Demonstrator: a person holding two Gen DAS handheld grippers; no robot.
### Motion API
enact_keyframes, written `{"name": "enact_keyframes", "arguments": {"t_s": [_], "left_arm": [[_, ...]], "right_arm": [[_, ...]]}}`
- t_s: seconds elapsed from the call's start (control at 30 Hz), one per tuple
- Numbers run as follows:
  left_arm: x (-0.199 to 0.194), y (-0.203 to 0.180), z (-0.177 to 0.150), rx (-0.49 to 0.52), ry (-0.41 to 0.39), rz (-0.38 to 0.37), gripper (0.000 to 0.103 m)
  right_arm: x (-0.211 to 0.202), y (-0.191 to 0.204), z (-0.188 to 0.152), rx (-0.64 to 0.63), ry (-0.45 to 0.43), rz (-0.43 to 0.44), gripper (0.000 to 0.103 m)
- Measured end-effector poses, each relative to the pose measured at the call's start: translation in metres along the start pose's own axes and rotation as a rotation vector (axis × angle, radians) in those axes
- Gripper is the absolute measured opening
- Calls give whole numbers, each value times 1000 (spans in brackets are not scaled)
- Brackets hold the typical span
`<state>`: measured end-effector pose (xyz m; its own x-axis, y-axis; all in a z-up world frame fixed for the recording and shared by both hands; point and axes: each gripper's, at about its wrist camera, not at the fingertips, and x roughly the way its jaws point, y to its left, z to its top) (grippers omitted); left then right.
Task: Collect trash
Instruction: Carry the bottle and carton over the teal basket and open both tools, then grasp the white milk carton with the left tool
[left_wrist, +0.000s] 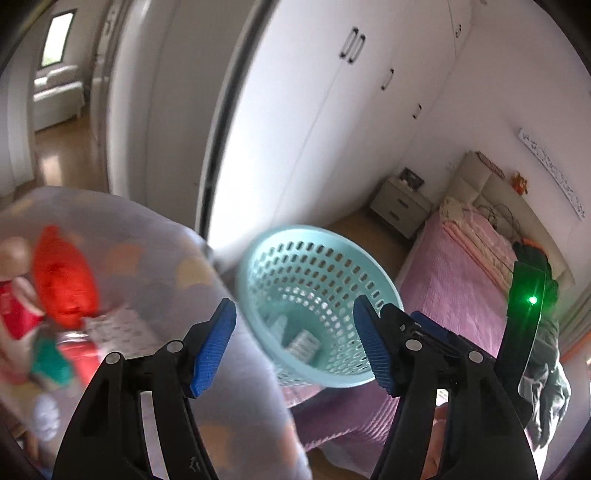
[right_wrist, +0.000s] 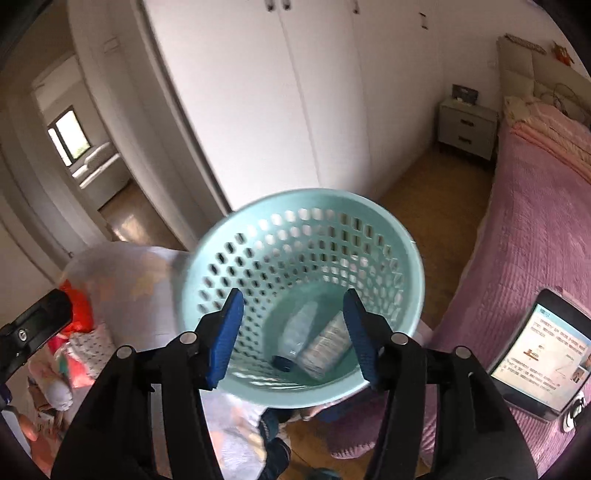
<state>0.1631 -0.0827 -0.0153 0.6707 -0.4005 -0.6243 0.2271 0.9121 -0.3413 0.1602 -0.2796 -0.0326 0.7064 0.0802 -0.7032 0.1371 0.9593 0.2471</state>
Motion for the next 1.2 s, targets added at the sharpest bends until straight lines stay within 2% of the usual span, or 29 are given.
{"name": "enact_keyframes", "arguments": {"t_s": [0.2,0.33,0.47,0.53,0.63,0.67,0.8,0.9,1.03,1.2], "left_arm": [[-52,26,-12,-36,-76,97,68],[-91,56,-24,-83,-129,208,71],[-128,95,-38,-177,-172,308,71],[-149,115,-45,-225,-197,377,71],[-178,148,-60,-293,-209,521,71],[-188,162,-67,-321,-210,543,71],[-212,216,-95,-499,-193,574,73],[-214,241,-110,-575,-162,589,73],[-206,249,-120,-613,-125,564,73],[-182,245,-114,-590,-74,551,73]], "right_arm": [[-19,43,-6,-91,-53,91,53],[-27,73,-12,-154,-84,148,53],[-31,100,-23,-213,-93,188,53],[-30,109,-25,-234,-88,199,53],[-26,124,-33,-264,-71,219,53],[-24,128,-36,-273,-66,225,53],[-24,145,-50,-309,-47,245,53],[-19,158,-56,-328,-33,255,53],[-16,166,-62,-343,-22,257,53],[-15,165,-66,-345,-15,255,53]]}}
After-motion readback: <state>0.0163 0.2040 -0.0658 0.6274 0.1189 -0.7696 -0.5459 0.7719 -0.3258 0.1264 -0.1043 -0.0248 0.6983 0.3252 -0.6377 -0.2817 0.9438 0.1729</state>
